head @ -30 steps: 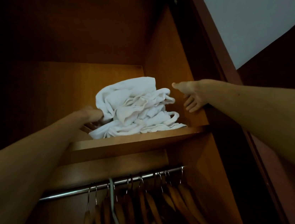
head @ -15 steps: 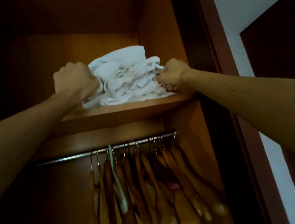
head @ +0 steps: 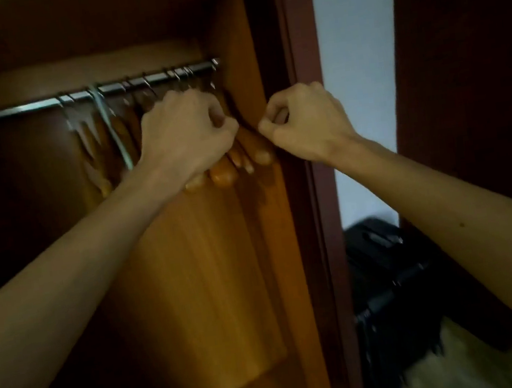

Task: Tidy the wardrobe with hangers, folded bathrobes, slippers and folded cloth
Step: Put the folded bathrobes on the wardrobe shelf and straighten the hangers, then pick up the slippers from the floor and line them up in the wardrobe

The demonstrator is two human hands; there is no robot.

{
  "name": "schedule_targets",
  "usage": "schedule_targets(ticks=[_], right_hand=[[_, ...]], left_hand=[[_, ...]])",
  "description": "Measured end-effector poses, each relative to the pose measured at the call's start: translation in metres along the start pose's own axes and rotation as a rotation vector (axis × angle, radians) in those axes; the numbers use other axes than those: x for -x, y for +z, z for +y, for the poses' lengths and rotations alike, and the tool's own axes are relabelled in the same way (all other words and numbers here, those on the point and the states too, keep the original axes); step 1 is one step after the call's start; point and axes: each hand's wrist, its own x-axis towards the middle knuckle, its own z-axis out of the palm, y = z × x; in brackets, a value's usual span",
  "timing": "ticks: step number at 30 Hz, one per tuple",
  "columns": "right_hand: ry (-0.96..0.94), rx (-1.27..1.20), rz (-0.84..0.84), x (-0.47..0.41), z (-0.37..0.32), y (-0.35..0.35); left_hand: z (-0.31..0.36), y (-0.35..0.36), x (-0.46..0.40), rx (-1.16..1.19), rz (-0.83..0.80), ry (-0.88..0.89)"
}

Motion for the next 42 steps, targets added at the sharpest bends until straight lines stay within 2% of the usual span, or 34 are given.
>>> schedule_targets(ticks=[5, 8, 15, 18, 22, 26, 33, 42], right_hand=[[0.207, 0.017, -0.155, 0.119, 0.062, 0.003], [0.337, 0.03, -0.26, 0.198, 0.106, 0.014], [0.742, 0.081, -0.552, 0.361, 0.204, 0.037], [0.954, 0.08, -0.591, 0.42, 0.236, 0.036], [1.242, 0.091, -0.558, 0.513, 0.281, 0.041], [1.521, 0.109, -0.533, 0.608, 0.32, 0.054], [1.78, 0.164, -0.584, 0.782, 0.412, 0.096], [1.734, 0.267, -0.592, 1.028, 0.607, 0.209]], left_hand=[[0.06, 0.069, 0.086, 0.152, -0.181, 0.014], [0.097, 0.117, 0.142, 0.258, -0.396, 0.071], [0.183, 0.248, 0.247, 0.344, -0.839, 0.28], [0.223, 0.302, 0.29, 0.367, -1.024, 0.344], [0.261, 0.381, 0.364, 0.365, -1.317, 0.376], [0.292, 0.455, 0.436, 0.347, -1.59, 0.342], [0.369, 0.575, 0.572, 0.349, -1.762, 0.419], [0.48, 0.809, 0.808, 0.328, -1.679, 0.563]])
